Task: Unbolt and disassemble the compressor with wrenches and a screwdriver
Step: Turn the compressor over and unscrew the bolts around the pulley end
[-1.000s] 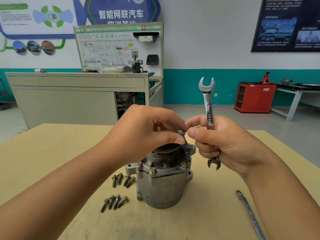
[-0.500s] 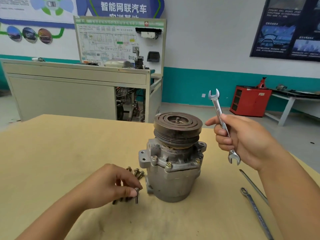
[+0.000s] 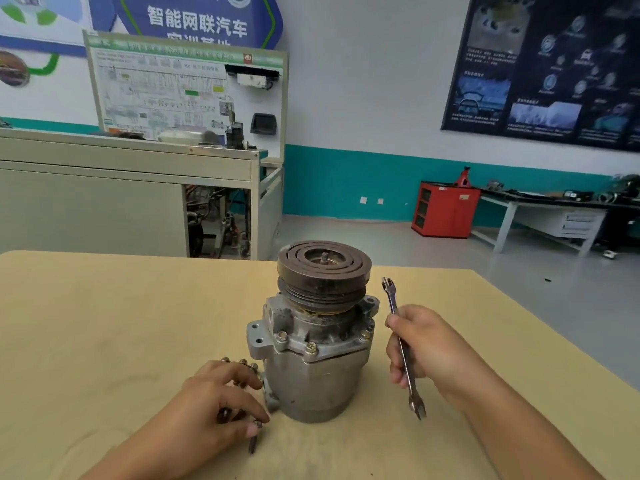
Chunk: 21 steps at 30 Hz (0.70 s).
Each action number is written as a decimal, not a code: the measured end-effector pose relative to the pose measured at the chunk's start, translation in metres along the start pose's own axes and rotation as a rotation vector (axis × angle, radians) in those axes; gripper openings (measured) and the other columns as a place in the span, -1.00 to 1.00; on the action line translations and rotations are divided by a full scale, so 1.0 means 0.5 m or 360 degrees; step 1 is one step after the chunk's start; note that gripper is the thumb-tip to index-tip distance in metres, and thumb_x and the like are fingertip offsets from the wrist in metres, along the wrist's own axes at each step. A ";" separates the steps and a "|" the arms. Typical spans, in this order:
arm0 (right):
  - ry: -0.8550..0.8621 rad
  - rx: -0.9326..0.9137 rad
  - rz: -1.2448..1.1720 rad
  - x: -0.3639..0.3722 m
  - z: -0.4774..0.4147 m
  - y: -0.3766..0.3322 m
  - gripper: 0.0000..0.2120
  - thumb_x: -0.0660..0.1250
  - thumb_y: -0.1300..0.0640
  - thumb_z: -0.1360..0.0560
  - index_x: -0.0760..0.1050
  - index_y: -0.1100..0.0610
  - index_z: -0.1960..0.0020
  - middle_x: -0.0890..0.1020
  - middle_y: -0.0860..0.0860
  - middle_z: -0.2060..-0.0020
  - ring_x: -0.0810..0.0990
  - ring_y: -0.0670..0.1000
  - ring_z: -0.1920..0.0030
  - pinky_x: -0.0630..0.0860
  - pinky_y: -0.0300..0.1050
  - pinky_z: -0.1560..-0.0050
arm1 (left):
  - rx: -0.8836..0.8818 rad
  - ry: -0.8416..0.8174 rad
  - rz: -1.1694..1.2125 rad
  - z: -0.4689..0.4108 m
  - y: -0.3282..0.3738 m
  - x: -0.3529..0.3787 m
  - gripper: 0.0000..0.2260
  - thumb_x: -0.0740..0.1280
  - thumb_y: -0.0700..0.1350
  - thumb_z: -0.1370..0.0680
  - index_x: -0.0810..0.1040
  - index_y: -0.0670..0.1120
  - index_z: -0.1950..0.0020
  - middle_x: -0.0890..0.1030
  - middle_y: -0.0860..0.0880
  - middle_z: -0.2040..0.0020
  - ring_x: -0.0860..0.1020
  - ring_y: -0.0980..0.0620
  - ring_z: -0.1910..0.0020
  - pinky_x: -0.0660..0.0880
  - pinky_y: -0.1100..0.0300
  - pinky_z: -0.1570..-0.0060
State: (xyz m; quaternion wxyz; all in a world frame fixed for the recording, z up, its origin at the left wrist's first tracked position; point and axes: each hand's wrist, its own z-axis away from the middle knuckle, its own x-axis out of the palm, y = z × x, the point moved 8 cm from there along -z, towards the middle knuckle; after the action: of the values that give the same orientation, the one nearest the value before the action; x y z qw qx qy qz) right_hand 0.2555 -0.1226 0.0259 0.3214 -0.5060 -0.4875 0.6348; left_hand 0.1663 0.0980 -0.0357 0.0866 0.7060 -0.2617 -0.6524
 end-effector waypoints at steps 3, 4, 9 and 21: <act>0.0108 0.0088 0.0549 -0.012 0.004 0.066 -0.81 0.06 0.13 -0.64 0.32 0.15 0.12 0.52 0.04 0.44 0.48 -0.01 0.52 0.40 -0.23 0.41 | -0.0083 -0.0038 -0.0101 0.001 -0.007 0.006 -0.56 0.38 0.11 -0.49 0.32 0.67 0.31 0.35 0.40 -0.16 0.22 0.37 -0.23 0.22 0.29 -0.27; 0.0111 0.0126 0.0701 -0.016 0.006 0.088 -0.81 0.06 0.11 -0.64 0.33 0.15 0.11 0.53 0.05 0.40 0.49 -0.01 0.50 0.42 -0.20 0.35 | -0.0104 -0.0026 -0.0112 0.003 -0.009 0.005 -0.55 0.39 0.10 -0.49 0.33 0.67 0.32 0.36 0.41 -0.15 0.23 0.36 -0.23 0.23 0.27 -0.27; 0.0057 0.0252 0.0980 -0.025 0.023 0.151 -0.85 0.09 0.14 -0.60 0.34 0.15 0.11 0.53 0.05 0.37 0.48 -0.04 0.53 0.38 -0.19 0.40 | -0.0163 0.0019 -0.0148 0.013 -0.006 -0.001 -0.54 0.38 0.06 -0.50 0.35 0.64 0.33 0.36 0.44 -0.12 0.22 0.33 -0.25 0.24 0.21 -0.28; 0.0283 0.0037 0.1495 -0.032 0.011 0.150 -0.81 0.20 0.00 -0.52 0.35 0.06 0.23 0.43 -0.07 0.33 0.44 0.00 0.27 0.23 -0.18 0.43 | -0.0479 0.0614 -0.0067 0.045 0.011 -0.056 -0.86 0.29 0.03 -0.56 0.48 0.20 0.20 0.57 0.25 0.10 0.49 0.26 0.07 0.37 0.22 0.02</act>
State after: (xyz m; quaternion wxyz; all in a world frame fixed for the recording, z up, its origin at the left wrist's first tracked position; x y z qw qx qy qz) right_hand 0.2612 -0.1625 -0.0397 0.0457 -0.7204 -0.1696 0.6710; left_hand 0.1428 0.1117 -0.0118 0.2256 0.8019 -0.1254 -0.5389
